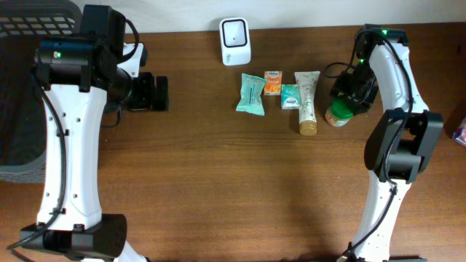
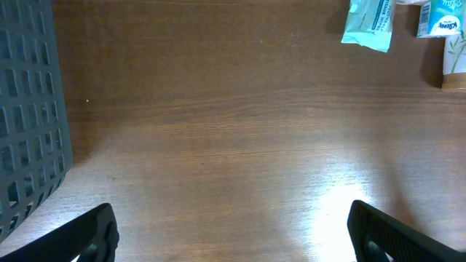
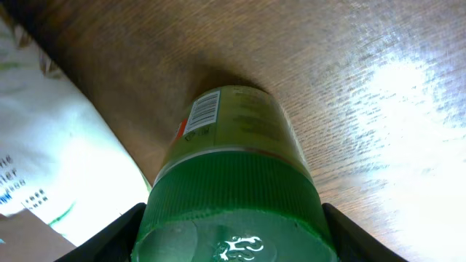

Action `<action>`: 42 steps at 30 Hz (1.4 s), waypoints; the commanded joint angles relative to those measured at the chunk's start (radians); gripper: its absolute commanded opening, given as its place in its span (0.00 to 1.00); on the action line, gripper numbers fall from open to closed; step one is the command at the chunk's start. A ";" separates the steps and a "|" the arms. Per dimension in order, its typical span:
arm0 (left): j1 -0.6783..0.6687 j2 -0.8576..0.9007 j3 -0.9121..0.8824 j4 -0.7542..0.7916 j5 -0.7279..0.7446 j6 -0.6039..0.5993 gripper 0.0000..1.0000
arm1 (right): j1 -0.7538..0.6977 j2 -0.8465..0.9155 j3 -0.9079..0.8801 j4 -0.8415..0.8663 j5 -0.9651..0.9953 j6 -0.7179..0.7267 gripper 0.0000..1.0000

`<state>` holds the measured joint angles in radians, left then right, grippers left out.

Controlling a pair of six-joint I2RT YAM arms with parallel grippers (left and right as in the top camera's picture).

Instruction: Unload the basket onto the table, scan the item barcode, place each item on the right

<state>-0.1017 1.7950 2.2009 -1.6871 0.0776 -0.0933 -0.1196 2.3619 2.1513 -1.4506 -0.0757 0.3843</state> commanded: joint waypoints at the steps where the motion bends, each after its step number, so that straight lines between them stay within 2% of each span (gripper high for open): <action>1: 0.000 -0.003 0.001 -0.001 0.000 0.016 0.99 | 0.010 0.001 0.061 0.000 0.005 -0.245 0.61; 4: 0.000 -0.003 0.001 -0.001 0.000 0.016 0.99 | 0.026 0.001 0.076 -0.006 0.006 -0.526 0.65; 6: 0.000 -0.003 0.001 -0.001 0.001 0.016 0.99 | 0.040 0.001 0.075 -0.019 0.038 -0.644 0.65; 8: 0.000 -0.003 0.001 -0.001 0.001 0.016 0.99 | 0.043 0.001 0.075 -0.008 0.058 -0.639 0.65; 11: 0.000 -0.003 0.001 -0.001 0.001 0.016 0.99 | 0.046 0.001 0.075 -0.008 0.062 -0.638 0.79; 12: 0.000 -0.003 0.001 -0.001 0.001 0.016 0.99 | 0.047 0.001 0.075 -0.008 0.062 -0.614 0.98; 14: 0.000 -0.003 0.001 -0.001 0.001 0.016 0.99 | 0.047 0.001 0.075 -0.002 0.062 -0.490 0.99; 20: 0.000 -0.003 0.001 -0.001 0.001 0.016 0.99 | 0.046 0.001 0.075 -0.050 0.061 0.083 0.99; 28: 0.000 -0.003 0.001 -0.001 0.000 0.016 0.99 | 0.045 0.001 0.025 -0.024 0.063 0.565 0.99; 32: 0.000 -0.003 0.001 -0.001 0.001 0.016 0.99 | 0.045 0.001 0.006 0.073 0.062 0.579 0.99; 38: 0.000 -0.003 0.001 -0.001 0.001 0.016 0.99 | 0.041 0.001 0.006 0.065 0.120 0.579 1.00; 40: 0.000 -0.003 0.001 -0.001 0.000 0.016 0.99 | 0.040 0.001 0.006 0.049 0.100 0.578 0.91; 42: 0.000 -0.003 0.001 -0.001 0.001 0.016 0.99 | 0.041 0.001 -0.001 0.048 0.100 0.577 0.86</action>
<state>-0.1017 1.7950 2.2009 -1.6871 0.0776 -0.0933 -0.0784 2.3631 2.1674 -1.3998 0.0044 0.9493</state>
